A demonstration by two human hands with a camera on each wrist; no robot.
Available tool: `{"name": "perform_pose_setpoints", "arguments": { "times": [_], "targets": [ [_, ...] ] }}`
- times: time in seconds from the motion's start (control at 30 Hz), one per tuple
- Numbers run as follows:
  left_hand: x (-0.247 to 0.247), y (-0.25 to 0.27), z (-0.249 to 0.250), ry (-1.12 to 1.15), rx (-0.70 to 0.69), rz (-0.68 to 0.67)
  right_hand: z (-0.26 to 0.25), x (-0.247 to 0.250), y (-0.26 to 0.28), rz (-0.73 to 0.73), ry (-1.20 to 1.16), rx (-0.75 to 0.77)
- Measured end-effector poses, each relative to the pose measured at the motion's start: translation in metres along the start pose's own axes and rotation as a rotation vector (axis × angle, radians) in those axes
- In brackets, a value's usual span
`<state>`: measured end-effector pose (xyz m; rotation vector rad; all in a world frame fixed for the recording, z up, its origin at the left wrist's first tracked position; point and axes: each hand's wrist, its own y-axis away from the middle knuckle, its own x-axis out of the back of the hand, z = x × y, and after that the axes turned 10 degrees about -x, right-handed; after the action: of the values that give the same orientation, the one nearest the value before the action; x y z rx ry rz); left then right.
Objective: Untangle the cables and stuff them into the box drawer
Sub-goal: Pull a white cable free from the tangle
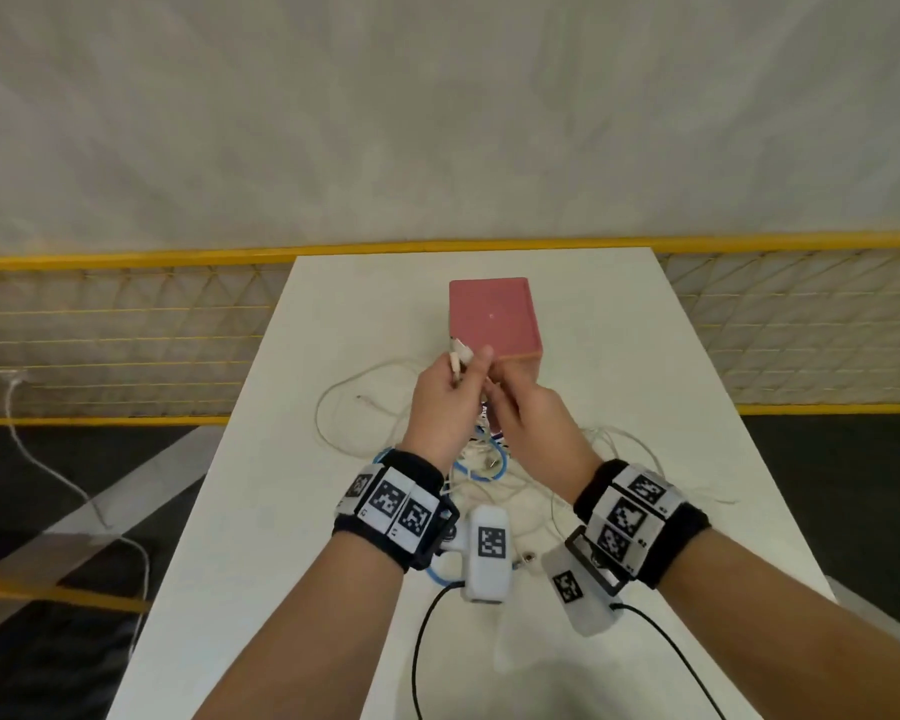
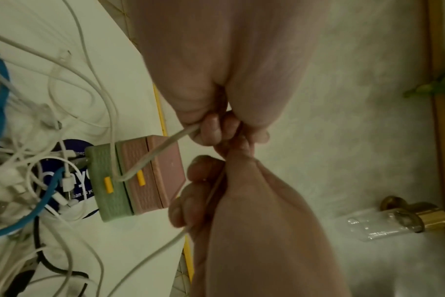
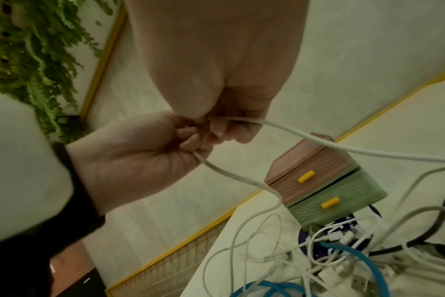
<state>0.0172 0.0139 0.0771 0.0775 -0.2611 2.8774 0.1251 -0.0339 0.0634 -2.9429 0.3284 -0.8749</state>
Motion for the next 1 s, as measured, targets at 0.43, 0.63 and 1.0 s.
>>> {"name": "perform_pose_setpoints", "arguments": {
  "times": [0.43, 0.63, 1.0],
  "targets": [
    [0.054, -0.017, 0.06, -0.014, -0.205, 0.013, 0.071, 0.033, 0.032, -0.178, 0.186, -0.154],
    [0.016, 0.012, 0.036, -0.614, -0.138, -0.564, 0.018, 0.037, 0.016, -0.059, -0.011, 0.033],
    [0.049, -0.009, 0.045, -0.521, -0.373, 0.265, 0.052, 0.033, 0.028, -0.153, 0.101, -0.098]
  ]
}}
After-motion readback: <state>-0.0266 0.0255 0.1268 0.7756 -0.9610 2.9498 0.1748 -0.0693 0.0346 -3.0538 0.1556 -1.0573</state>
